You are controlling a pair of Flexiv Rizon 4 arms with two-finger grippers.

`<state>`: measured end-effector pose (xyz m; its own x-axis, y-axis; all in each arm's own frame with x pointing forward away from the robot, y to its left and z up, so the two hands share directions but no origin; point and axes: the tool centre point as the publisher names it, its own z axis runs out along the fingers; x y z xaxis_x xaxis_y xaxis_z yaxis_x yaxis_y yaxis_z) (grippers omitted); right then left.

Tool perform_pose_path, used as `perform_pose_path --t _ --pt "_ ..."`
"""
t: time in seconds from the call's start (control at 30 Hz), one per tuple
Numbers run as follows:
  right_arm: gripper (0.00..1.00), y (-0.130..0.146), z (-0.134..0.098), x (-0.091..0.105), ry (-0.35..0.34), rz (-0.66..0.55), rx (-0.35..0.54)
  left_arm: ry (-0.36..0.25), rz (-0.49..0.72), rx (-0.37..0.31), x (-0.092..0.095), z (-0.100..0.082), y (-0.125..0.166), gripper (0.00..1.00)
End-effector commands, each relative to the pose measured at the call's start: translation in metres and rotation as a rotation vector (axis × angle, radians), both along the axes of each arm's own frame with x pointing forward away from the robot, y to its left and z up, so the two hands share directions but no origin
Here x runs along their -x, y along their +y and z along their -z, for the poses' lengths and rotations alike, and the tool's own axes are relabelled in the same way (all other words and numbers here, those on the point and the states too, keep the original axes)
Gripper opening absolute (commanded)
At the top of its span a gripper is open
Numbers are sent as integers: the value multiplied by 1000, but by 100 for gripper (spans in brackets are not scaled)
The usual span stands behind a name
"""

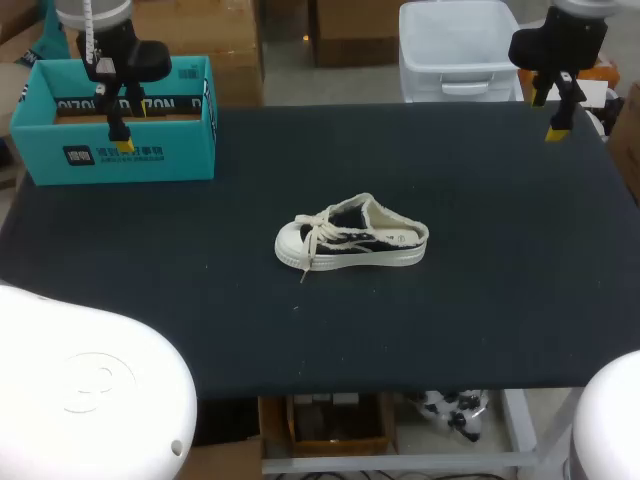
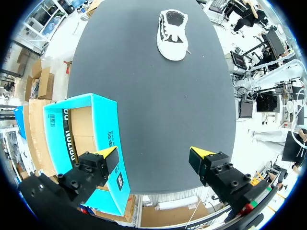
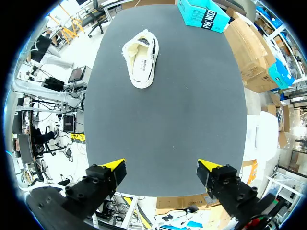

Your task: Open the shoe tongue, take the insole out of the shoe, put the insole back into the shoe, and pack the shoe into the shoebox

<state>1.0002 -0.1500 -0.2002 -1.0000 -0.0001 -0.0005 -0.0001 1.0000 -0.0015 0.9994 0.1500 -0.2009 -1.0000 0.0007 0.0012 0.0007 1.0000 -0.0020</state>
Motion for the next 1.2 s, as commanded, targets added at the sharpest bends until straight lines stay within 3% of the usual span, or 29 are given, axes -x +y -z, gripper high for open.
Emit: perform_pose_path --t 0.03,1.1,1.2 --pt "100 0 0 0 0 0 -1 0 0 -1 0 0 0 100" --pt "100 0 0 0 0 0 -1 0 0 -1 0 0 0 100" --pt "100 8 9 -3 11 2 -84 12 -89 13 6 -1 -10 100"
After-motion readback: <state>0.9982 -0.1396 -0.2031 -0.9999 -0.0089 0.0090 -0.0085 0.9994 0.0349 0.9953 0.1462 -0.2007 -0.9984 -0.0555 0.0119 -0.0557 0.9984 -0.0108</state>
